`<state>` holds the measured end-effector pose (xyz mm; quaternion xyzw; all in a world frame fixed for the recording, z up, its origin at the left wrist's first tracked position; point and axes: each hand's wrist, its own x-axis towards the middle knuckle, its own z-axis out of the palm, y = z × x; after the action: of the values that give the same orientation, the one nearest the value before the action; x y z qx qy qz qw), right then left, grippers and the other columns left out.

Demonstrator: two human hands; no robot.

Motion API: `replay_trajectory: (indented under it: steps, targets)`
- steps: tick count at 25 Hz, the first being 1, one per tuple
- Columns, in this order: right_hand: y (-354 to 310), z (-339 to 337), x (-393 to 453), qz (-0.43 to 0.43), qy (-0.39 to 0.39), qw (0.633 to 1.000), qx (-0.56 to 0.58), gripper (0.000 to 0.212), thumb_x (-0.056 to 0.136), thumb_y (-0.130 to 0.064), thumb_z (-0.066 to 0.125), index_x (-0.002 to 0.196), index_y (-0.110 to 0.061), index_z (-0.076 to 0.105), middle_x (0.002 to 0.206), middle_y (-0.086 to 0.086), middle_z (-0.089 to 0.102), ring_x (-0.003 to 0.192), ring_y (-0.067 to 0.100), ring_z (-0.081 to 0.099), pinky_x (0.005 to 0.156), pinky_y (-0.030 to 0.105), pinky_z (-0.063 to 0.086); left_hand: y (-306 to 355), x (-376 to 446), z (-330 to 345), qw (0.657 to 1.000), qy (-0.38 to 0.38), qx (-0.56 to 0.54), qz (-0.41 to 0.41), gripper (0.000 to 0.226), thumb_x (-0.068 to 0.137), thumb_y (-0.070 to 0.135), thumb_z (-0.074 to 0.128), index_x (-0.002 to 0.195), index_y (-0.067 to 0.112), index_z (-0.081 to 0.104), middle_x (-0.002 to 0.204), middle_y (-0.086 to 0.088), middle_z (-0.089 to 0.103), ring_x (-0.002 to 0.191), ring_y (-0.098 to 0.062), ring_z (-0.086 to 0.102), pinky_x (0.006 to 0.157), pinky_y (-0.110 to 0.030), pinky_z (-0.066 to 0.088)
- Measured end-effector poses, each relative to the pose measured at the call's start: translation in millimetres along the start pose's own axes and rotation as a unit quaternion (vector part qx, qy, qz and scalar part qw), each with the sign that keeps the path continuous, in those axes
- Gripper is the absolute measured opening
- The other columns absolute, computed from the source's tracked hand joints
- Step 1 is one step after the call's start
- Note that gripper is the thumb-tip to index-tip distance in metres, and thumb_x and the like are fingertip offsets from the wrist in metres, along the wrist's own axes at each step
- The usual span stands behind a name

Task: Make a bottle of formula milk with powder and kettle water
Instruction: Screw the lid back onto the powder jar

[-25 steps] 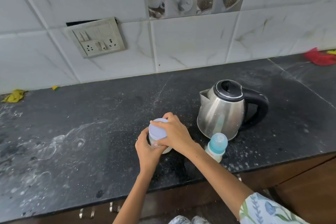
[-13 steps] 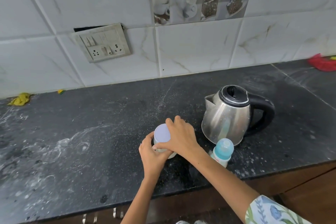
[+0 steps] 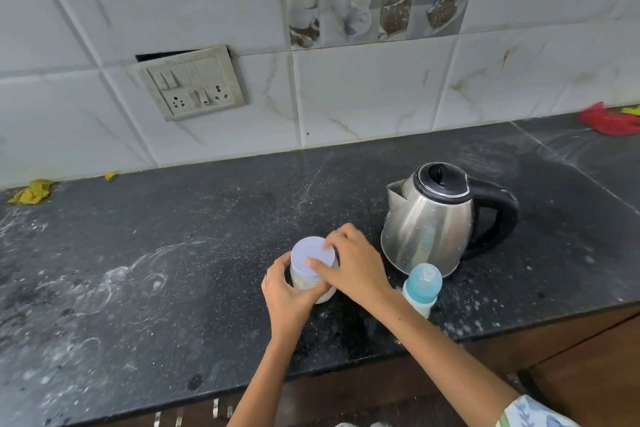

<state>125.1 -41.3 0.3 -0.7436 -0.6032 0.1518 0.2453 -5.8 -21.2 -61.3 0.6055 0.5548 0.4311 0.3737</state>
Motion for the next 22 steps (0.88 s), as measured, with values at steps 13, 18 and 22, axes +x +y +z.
replay_trajectory:
  steps: [13,18,22]
  targets:
    - [2.6,21.3,3.3,-0.063,-0.087,0.993,-0.050,0.064,0.089,-0.036,0.065,0.145,-0.017,0.043,0.152,0.005,0.031,0.134,0.025,0.039,0.105,0.036,0.040,0.2,1.9,1.6,1.000,0.006,0.014,-0.004,0.061,0.053,0.044,0.074,0.110,0.029,0.059,0.107,0.013,0.064,0.107,-0.017,0.056,0.092,-0.044,0.048]
    - [-4.3,24.3,-9.8,-0.039,-0.046,0.998,-0.034,0.064,0.092,-0.038,0.060,0.148,-0.016,0.037,0.156,0.005,0.026,0.139,0.023,0.032,0.107,0.037,0.039,2.8,-0.4,0.0,1.000,0.002,0.027,-0.012,0.061,0.056,0.044,0.074,0.112,0.025,0.059,0.108,0.007,0.066,0.108,-0.021,0.056,0.093,-0.046,0.047]
    - [9.0,-23.8,-26.3,-0.087,-0.041,0.995,-0.031,0.063,0.090,-0.036,0.066,0.144,-0.013,0.044,0.145,0.001,0.043,0.132,0.018,0.044,0.106,0.035,0.040,1.8,-2.4,-2.9,0.998,-0.006,0.060,0.005,0.079,0.049,0.059,0.082,0.114,0.023,0.057,0.115,0.005,0.063,0.112,-0.019,0.053,0.096,-0.044,0.046]
